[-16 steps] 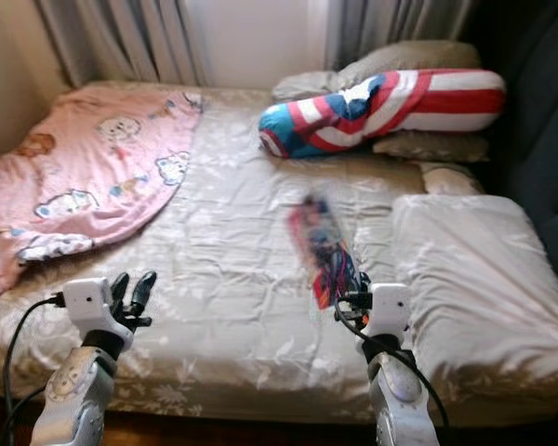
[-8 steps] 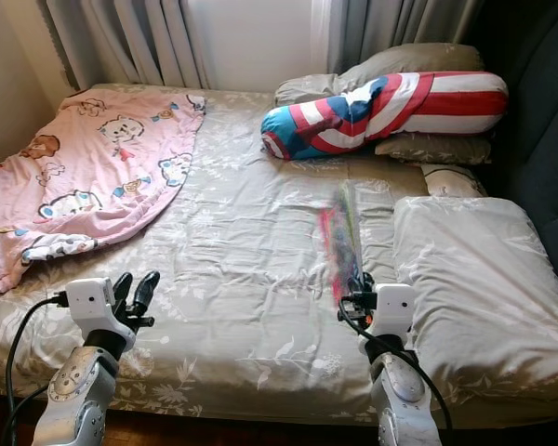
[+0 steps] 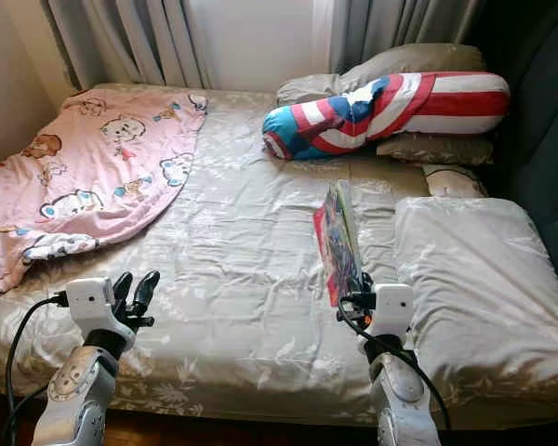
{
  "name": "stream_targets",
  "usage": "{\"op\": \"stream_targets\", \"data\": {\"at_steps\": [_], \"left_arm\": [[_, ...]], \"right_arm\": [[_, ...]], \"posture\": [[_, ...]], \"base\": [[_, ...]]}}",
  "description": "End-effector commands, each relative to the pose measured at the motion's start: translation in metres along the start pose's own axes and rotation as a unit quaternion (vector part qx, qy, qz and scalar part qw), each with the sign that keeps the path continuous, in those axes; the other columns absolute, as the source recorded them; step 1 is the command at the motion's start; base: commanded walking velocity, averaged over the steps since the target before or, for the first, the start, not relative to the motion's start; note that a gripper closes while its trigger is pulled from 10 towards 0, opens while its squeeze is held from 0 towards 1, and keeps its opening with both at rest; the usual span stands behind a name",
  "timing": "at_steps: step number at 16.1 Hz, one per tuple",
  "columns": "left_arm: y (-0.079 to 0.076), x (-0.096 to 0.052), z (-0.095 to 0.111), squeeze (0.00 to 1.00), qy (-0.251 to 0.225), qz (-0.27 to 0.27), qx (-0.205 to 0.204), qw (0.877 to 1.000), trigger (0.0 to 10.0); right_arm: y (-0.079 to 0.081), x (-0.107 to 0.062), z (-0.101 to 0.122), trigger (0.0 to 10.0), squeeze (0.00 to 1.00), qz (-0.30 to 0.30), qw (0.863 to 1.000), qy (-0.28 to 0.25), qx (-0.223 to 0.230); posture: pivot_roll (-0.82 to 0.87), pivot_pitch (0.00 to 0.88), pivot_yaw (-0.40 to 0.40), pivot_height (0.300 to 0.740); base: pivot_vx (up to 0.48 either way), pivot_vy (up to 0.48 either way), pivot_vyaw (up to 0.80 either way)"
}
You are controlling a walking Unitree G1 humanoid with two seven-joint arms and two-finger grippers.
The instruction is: Clean up the room
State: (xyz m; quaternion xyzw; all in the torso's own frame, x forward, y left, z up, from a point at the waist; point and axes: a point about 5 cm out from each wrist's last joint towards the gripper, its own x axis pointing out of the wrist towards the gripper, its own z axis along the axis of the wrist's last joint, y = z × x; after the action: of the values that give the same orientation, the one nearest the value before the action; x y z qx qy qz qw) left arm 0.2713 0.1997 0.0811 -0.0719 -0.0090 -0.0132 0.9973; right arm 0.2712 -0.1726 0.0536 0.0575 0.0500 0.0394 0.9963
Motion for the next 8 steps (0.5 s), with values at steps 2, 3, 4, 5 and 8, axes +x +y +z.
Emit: {"op": "stream_targets", "data": {"at_steps": [2,3,4,5,8], "left_arm": [[-0.0004,0.0013,0.0033,0.0,-0.003,-0.005,0.0,1.0,10.0],[-0.0003,0.0013,0.0033,0.0,-0.002,-0.005,0.0,1.0,10.0],[-0.0002,0.0011,0.0032,0.0,-0.002,-0.005,0.0,1.0,10.0],[-0.0002,0.0011,0.0032,0.0,-0.001,-0.005,0.0,1.0,10.0],[0.0001,0.0012,0.0032,0.0,-0.001,-0.003,0.001,1.0,10.0]], "right_arm": [[0.0003,0.0028,0.0119,10.0,0.0,0.002,1.0,-0.028,0.001],[0.0004,0.0027,0.0119,10.0,0.0,0.002,1.0,-0.028,0.001],[0.0005,0.0024,0.0118,10.0,0.0,0.002,1.0,-0.028,0.0],[0.0008,0.0018,0.0115,10.0,0.0,0.004,1.0,-0.027,-0.003],[0.0018,0.0006,0.0107,10.0,0.0,0.007,1.0,-0.026,-0.007]], "posture": [[-0.01,0.049,-0.023,0.74],[-0.01,0.05,-0.023,0.74],[-0.01,0.052,-0.023,0.74],[-0.01,0.053,-0.023,0.74],[-0.01,0.056,-0.025,0.74]], "base": [[0.0,0.0,0.0],[0.24,0.0,0.0],[0.247,0.0,0.0],[0.247,0.0,0.0],[0.25,0.0,0.0]]}}
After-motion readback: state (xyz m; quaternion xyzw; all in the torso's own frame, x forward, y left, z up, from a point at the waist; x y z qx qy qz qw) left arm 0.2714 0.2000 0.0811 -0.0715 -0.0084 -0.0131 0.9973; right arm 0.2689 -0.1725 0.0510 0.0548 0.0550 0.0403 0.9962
